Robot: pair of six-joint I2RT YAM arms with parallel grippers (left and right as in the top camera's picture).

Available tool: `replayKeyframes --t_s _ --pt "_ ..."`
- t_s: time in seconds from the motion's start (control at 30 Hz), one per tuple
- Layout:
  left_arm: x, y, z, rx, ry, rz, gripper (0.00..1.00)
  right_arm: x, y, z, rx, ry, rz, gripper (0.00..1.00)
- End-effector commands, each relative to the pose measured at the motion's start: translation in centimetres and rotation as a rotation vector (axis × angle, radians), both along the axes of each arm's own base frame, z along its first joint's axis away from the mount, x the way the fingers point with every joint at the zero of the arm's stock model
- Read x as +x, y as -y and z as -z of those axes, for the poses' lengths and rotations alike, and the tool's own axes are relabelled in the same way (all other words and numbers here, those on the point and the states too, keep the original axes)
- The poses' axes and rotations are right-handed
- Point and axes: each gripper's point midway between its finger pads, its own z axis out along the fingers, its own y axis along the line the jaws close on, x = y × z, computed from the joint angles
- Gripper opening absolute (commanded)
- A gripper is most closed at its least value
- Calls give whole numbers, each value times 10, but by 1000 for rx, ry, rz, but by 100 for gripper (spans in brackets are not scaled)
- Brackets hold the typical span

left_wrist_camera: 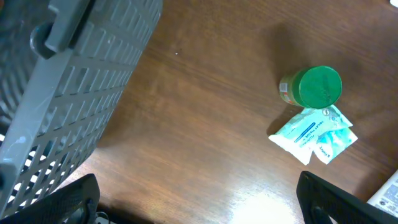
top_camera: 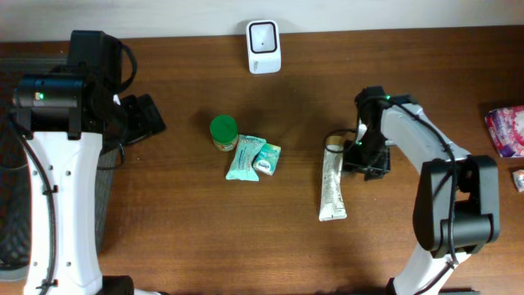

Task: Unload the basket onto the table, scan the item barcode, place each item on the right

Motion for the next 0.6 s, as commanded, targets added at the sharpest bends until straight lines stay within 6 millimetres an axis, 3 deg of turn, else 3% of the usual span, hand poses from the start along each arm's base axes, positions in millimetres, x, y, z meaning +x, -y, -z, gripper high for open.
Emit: replayKeyframes --t_s 0.0,0.03,0.07,0.17,0.27,0.43,0.5,0.57 --pt "-2 -1 -7 -5 27 -15 99 19 -8 -25 32 47 -28 54" --pt "-2 -1 -7 -5 27 -15 99 20 -19 -29 88 55 -54 58" --pt "-2 -1 -7 -5 28 -15 99 20 -29 -31 132 59 -67 69" --pt "-2 -1 -7 -5 27 -15 99 23 -37 -30 137 75 -88 87" --pt "-2 -1 -7 -5 28 -15 99 22 -38 -28 106 76 -112 99" --pt "-2 -1 -7 -5 28 -15 99 9 -35 -8 93 43 -97 99" --pt "-2 -1 -7 -5 28 -15 99 3 -44 4 148 39 -87 99" --pt "-2 -1 -7 -5 27 -15 99 5 -48 14 172 63 -70 85"
